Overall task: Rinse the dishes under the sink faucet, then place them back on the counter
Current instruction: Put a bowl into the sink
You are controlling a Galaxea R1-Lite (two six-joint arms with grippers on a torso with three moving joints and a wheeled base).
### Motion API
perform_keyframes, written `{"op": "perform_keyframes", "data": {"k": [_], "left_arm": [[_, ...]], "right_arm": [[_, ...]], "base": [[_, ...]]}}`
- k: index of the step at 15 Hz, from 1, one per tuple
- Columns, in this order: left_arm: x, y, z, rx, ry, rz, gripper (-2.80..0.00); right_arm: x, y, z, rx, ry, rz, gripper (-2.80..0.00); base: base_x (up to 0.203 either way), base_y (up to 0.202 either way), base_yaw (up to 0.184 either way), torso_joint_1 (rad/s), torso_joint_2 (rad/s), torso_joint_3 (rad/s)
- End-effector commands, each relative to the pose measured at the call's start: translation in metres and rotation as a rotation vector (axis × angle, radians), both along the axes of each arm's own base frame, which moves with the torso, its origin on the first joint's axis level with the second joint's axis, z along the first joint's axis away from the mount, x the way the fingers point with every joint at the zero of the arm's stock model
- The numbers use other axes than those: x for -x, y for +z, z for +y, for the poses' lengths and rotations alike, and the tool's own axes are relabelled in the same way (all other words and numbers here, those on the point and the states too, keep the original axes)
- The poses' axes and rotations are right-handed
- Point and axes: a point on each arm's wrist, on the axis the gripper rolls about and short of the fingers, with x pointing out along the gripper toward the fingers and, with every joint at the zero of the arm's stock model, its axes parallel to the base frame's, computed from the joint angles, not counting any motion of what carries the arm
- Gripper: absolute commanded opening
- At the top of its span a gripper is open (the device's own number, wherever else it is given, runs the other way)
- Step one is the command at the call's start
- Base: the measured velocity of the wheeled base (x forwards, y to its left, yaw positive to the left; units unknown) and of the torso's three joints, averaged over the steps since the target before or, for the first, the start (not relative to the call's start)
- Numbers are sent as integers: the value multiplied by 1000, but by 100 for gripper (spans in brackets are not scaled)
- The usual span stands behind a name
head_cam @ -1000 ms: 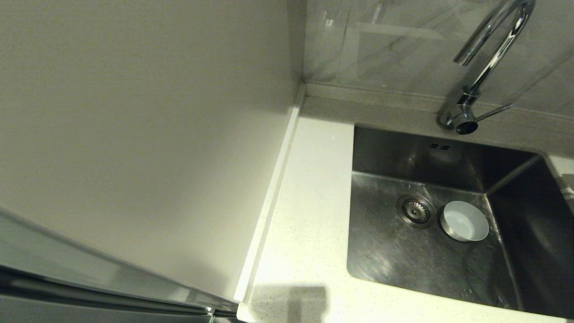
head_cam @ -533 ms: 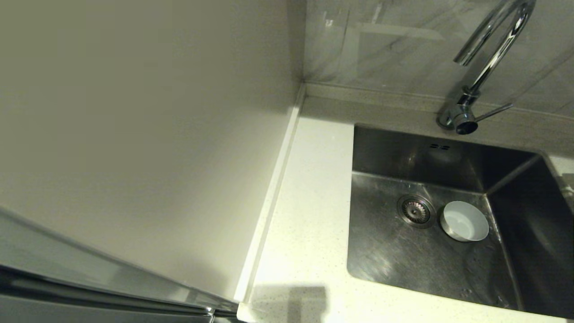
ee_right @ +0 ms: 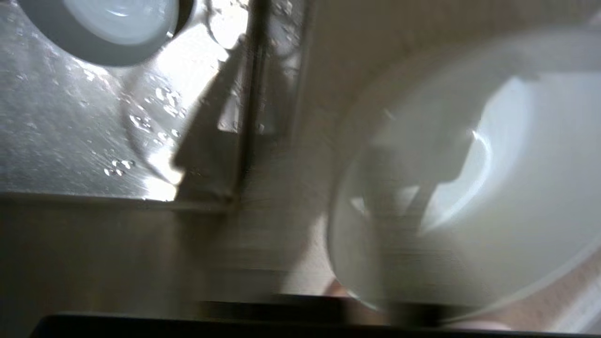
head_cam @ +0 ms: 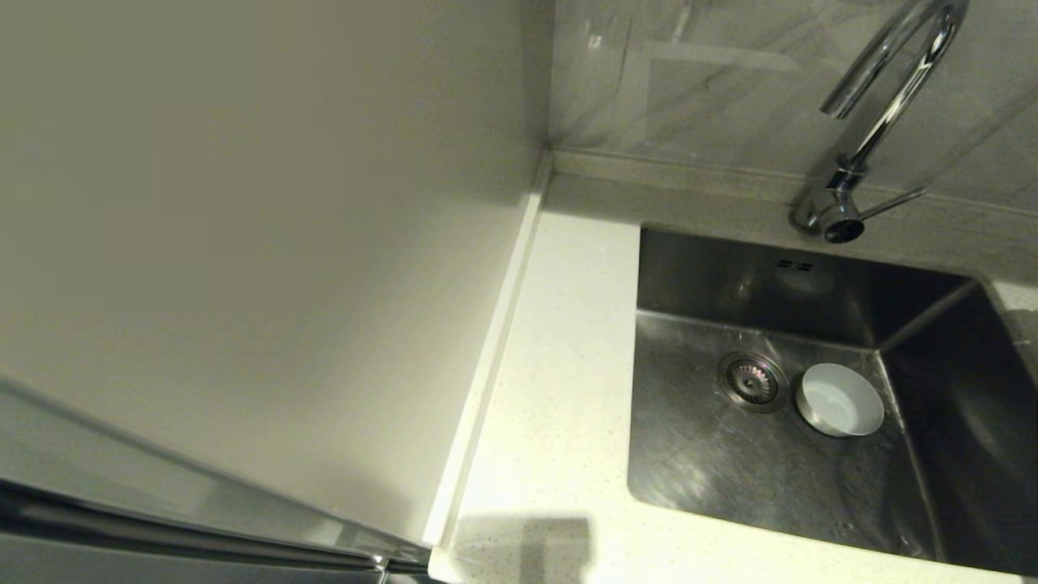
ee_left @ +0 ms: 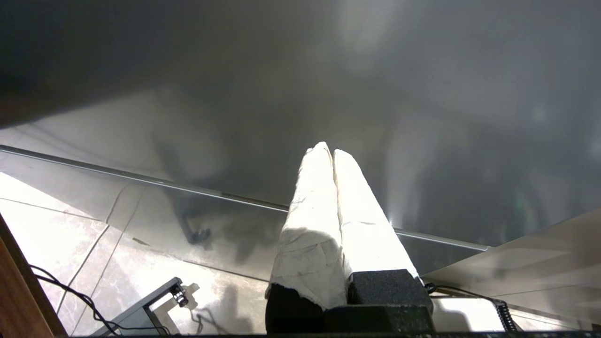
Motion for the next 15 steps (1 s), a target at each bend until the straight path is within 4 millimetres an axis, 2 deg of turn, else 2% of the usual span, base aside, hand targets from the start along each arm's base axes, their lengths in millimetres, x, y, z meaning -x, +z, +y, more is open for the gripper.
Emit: {"op": "perform_keyframes", "data": {"k": [1, 4, 8, 12, 15], "left_arm": [[0, 0, 0, 1, 0, -4, -280], [0, 0, 0, 0, 0, -4, -280], [0, 0, 0, 1, 0, -4, -280], [0, 0, 0, 1, 0, -5, -280], [0, 0, 0, 1, 0, -4, -280]], "right_arm": [[-8, -2, 3, -6, 24, -2, -280], [-15, 0, 8, -20, 40, -27, -280], [-15, 6, 12, -27, 60, -49, -280], [-4, 17, 24, -51, 53, -77, -280], [8, 11, 41, -112, 76, -54, -280]], "base": [[0, 0, 0, 0, 0, 0], [0, 0, 0, 0, 0, 0], [0, 0, 0, 0, 0, 0], [0, 0, 0, 0, 0, 0], [0, 0, 0, 0, 0, 0]]}}
